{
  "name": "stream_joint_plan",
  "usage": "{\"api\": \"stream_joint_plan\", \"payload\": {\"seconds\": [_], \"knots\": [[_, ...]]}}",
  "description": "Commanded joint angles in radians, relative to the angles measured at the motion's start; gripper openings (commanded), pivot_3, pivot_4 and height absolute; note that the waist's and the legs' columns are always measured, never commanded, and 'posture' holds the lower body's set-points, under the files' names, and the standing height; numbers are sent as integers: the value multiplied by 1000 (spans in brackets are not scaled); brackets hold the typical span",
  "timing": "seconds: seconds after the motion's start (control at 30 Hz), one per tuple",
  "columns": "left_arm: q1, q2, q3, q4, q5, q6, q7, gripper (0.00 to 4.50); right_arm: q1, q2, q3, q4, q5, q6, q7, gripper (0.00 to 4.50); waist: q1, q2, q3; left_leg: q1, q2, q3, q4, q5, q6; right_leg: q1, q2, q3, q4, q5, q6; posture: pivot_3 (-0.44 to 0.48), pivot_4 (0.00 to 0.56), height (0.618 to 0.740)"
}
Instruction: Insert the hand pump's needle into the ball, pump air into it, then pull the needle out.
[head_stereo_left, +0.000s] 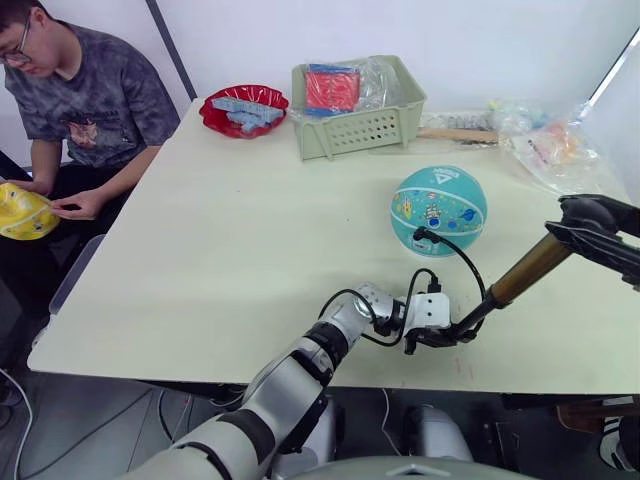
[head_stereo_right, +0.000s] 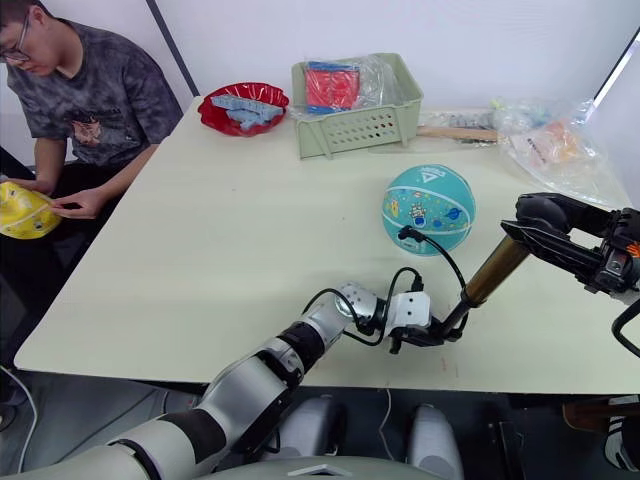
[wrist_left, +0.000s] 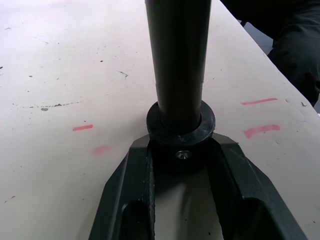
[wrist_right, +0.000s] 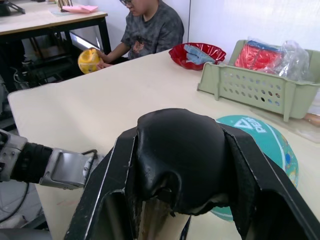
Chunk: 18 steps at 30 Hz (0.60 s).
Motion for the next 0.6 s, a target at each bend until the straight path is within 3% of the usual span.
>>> {"api": "stream_joint_plan", "payload": {"seconds": [0.03, 0.6], "knots": [[47, 38, -48, 95, 78, 54, 3, 1095, 44, 57, 71, -34, -79, -49, 22, 1616, -1, -2, -1, 0, 0, 0, 0, 0, 0, 0, 0, 0, 0, 0, 0, 0, 150, 738], [57, 47, -48, 80, 75, 57, 1, 1095, 191, 277, 457, 56, -476, -314, 79, 1616, -4, -9, -11, 3, 1, -1, -1, 0, 0, 0, 3, 0, 1, 0, 0, 0, 150, 738]]}}
